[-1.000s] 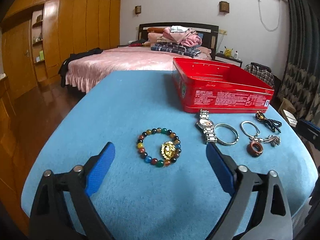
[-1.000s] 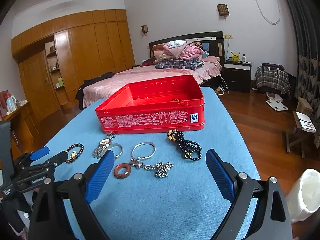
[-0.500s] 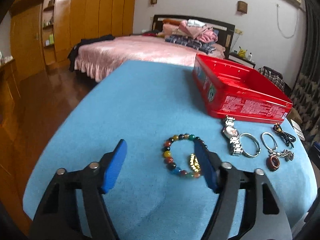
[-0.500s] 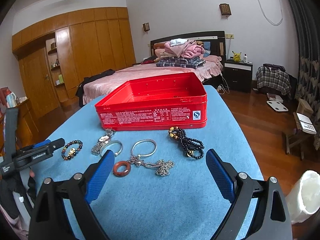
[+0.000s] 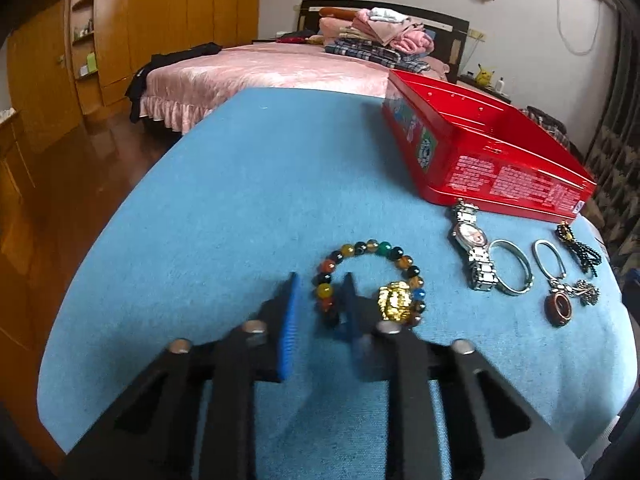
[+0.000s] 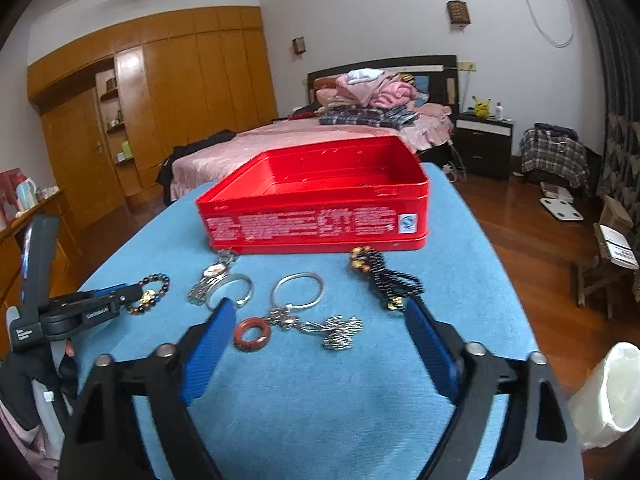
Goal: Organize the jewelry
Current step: 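Grasp the multicolor bead bracelet with the left gripper while the right grasps the brown ring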
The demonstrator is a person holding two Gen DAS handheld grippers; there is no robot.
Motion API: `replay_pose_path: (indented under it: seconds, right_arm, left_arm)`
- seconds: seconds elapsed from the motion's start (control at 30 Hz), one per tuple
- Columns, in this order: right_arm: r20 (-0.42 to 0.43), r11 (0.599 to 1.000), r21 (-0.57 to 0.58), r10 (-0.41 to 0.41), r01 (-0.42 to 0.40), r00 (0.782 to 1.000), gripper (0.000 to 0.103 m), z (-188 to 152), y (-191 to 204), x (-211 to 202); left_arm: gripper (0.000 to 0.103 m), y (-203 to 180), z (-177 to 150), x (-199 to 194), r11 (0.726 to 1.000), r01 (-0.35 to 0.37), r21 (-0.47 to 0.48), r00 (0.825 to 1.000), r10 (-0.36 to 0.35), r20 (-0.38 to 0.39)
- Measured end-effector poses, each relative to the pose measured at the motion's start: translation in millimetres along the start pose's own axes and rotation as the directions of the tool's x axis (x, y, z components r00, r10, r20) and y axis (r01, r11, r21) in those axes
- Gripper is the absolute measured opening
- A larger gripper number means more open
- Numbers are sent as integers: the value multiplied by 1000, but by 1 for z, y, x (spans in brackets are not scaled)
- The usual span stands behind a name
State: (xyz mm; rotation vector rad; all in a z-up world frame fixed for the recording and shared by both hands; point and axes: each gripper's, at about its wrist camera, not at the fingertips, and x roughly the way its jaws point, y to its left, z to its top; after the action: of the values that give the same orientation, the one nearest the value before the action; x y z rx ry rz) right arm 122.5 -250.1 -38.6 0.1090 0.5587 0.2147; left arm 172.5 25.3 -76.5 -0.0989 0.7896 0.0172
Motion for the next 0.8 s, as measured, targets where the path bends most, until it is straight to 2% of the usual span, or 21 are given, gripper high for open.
replay_pose_path:
  seconds: [0.3, 0.53, 0.8]
  right_arm:
    - [-74, 996, -22, 79, -81, 994, 52, -3, 22, 15]
    - [-113, 995, -30, 87, -91, 990, 48, -12, 38, 27]
    - [-161, 999, 9, 54, -53, 986, 42, -19, 44, 45]
  left_arm:
    - [7, 0, -4, -4, 999, 38, -35, 999, -37, 8]
    - [7, -1, -6, -6, 997, 60, -38, 998, -60, 7]
    - [9, 1, -5, -6, 995, 90, -36, 996, -90, 2]
